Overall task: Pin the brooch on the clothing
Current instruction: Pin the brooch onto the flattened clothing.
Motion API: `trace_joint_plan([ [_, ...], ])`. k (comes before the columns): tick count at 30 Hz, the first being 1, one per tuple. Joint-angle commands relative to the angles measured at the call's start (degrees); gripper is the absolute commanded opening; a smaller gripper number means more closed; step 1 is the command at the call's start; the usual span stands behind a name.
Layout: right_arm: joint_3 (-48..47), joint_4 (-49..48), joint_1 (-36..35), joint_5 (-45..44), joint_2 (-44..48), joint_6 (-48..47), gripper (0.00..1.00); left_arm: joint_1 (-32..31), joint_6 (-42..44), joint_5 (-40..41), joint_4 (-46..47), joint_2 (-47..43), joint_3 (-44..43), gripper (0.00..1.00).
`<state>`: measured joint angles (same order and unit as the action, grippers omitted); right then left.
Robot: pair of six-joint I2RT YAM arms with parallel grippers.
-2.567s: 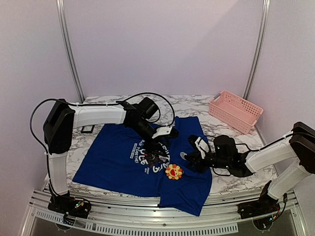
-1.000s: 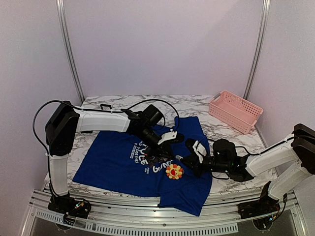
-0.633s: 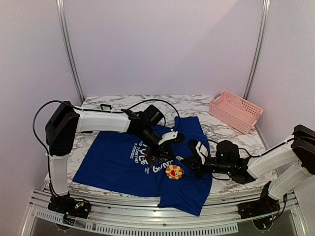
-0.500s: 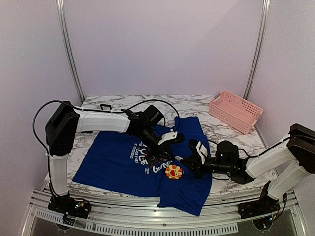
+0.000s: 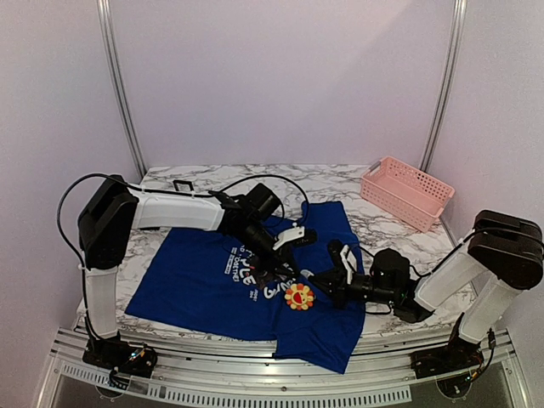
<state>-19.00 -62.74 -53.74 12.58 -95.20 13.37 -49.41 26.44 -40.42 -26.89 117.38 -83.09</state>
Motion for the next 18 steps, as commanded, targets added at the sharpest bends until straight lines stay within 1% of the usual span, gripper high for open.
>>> trace_joint_plan([
  [1,-2.0,-16.7,-1.4,10.7,-1.0,3.2,0.00,-1.8,-4.1,-1.2,12.9,0.6,-0.1,0.00],
  [3,-2.1,-17.6,-1.5,11.1,-1.0,3.9,0.00,-1.8,-5.5,-0.7,13.9,0.7,0.2,0.00],
  [7,-2.9,-13.3,-1.5,10.7,1.2,3.0,0.00,-1.0,-8.7,0.9,16.2,1.1,1.7,0.00],
  [12,-3.3,-10.6,-1.4,10.3,3.4,2.8,0.00,-0.5,-11.2,-1.8,18.1,0.6,2.1,0.00],
  [18,-3.7,-12.9,-1.5,10.1,2.8,4.0,0.00,-0.4,-12.5,-4.1,17.3,0.3,2.7,0.00],
])
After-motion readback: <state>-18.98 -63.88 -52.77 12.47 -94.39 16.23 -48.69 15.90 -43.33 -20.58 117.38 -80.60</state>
